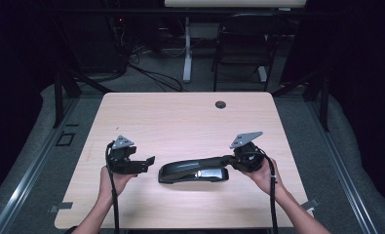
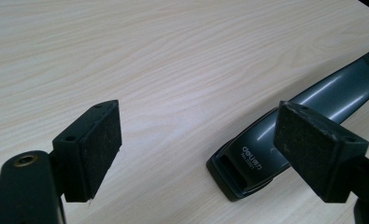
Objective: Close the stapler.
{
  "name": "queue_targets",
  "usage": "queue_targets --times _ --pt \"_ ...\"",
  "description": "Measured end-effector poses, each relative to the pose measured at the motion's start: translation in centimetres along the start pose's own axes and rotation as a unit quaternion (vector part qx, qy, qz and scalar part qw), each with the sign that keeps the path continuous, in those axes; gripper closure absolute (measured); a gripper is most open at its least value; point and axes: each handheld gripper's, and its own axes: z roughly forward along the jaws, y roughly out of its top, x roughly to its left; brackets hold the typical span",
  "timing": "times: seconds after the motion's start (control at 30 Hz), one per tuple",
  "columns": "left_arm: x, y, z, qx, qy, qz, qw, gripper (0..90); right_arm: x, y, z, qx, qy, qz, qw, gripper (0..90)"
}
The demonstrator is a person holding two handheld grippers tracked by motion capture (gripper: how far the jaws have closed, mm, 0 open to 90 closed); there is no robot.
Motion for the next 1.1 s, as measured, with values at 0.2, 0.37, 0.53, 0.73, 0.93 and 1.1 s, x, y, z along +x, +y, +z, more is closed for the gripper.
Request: queue_targets --times 0.2,0.37,0.53,0.73,0.93,1.1 --pt "0.1 0.0 0.1 0.005 0.005 -0.005 1.0000 13.6 0.1 -0.4 1.0 0.030 -0.009 -0.007 0.9995 90.0" --pt "0.0 0.0 0.3 0.008 0.002 -0.006 0.9999 13.3 -0.1 -0.6 1.4 0.041 -0.004 -0.002 0.9991 90.0" --pt "0.0 0.0 0.4 0.006 0.002 -0.005 1.0000 10.4 -0.2 -0.9 2.1 0.054 -0.004 0.002 0.9985 90.0" --pt "0.0 0.0 0.5 0.008 0.000 -0.004 1.0000 10.3 -0.3 -0.9 2.1 0.052 -0.003 0.004 0.9986 90.0" --pt "-0.1 0.0 0.6 0.005 0.002 -0.004 1.0000 10.3 -0.3 -0.9 2.0 0.049 -0.002 0.003 0.9988 90.0" --pt "-0.1 0.0 0.6 0.009 -0.001 0.000 1.0000 10.3 -0.1 -0.3 0.8 0.019 -0.003 0.008 0.9998 90.0"
